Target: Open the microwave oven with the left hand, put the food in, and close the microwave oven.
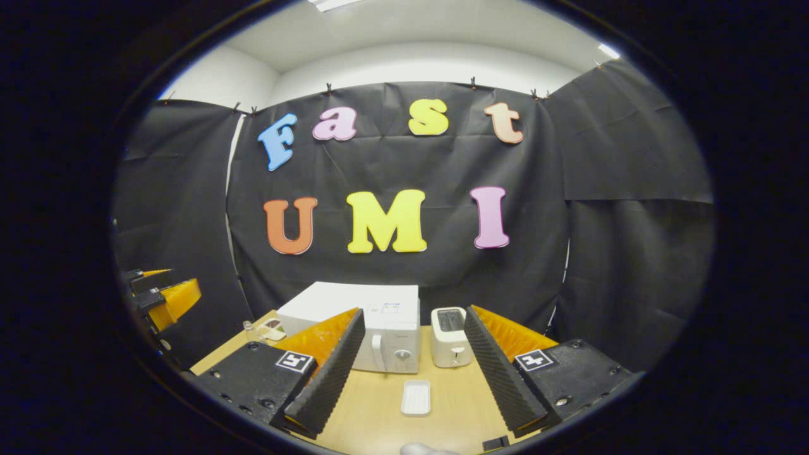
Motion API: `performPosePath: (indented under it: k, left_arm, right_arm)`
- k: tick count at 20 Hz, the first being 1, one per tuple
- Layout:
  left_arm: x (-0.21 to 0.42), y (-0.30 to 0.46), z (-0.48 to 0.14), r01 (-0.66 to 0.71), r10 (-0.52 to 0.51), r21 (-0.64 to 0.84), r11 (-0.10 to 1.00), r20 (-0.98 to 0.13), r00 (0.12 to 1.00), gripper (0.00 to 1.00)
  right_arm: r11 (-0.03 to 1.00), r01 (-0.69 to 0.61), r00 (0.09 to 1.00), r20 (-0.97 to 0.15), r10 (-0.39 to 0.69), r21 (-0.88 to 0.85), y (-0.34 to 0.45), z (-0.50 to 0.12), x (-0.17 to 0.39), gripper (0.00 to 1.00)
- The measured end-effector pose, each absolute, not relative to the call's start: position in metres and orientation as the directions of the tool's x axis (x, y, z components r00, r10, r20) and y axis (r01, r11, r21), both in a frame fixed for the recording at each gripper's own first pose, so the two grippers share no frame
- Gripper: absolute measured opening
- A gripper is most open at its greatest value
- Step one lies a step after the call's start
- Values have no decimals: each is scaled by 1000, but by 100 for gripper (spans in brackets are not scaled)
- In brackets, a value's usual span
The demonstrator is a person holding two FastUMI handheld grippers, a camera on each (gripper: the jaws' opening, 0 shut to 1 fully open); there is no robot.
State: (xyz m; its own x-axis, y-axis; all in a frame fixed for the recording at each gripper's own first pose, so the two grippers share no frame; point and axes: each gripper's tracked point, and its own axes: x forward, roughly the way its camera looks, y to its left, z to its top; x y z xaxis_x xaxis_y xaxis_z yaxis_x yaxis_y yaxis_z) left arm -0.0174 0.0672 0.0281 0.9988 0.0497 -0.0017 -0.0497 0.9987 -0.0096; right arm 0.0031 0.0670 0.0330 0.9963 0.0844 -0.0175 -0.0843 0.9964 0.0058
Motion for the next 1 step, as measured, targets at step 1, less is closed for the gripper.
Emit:
performPosePath:
  k: [1]
  left_arm:
    - [-18, 68, 31, -50, 50, -9, 999, 1, 999, 88]
  right_arm:
    - [996, -85, 996, -13, 85, 4, 67, 35, 1, 91]
